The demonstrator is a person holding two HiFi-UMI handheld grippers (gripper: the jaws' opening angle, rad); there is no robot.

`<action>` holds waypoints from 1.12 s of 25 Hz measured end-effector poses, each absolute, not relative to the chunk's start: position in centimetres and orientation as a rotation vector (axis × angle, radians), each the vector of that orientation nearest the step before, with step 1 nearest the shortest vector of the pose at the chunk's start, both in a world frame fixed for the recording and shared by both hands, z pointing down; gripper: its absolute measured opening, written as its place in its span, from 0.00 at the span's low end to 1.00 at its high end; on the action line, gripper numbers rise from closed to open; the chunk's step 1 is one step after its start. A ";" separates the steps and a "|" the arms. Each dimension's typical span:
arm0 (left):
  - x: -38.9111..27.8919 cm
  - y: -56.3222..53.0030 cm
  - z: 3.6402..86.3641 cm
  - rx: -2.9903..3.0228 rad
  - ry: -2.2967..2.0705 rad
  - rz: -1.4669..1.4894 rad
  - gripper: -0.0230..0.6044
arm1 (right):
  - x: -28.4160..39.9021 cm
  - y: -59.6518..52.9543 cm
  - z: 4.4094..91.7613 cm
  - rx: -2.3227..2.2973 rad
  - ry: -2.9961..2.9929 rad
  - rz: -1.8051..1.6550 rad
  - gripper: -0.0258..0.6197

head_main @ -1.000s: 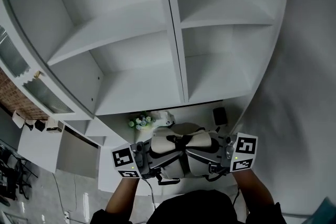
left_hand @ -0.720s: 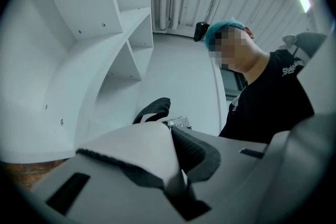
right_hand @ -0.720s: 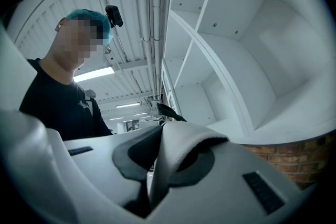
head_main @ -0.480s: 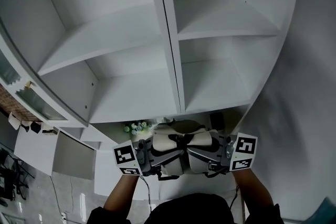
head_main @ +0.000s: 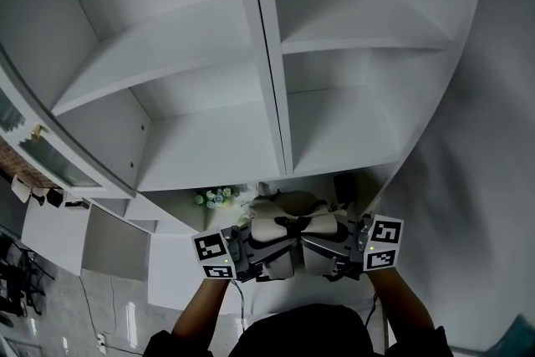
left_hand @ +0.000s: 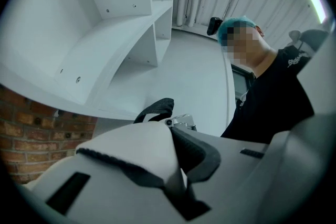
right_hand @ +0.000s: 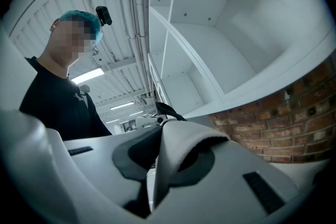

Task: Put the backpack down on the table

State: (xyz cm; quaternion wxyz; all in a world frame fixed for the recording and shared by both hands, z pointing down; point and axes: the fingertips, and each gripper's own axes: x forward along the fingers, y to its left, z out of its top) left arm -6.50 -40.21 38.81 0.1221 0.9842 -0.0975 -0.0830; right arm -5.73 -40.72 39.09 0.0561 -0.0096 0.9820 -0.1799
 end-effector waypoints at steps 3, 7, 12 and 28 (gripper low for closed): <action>-6.4 -39.9 40.3 2.846 -0.281 -0.217 0.12 | -5.7 -40.5 40.7 -0.038 2.981 -0.603 0.12; -6.1 -39.3 41.7 2.834 -0.281 -0.200 0.12 | -5.5 -39.8 42.1 -0.050 2.988 -0.651 0.12; -6.1 -38.8 43.3 2.823 -0.295 -0.183 0.12 | -5.5 -39.3 43.7 -0.069 3.005 -0.710 0.12; -7.3 -40.5 48.4 2.715 -0.421 -0.164 0.12 | -6.6 -40.9 48.2 -0.058 2.970 -0.770 0.12</action>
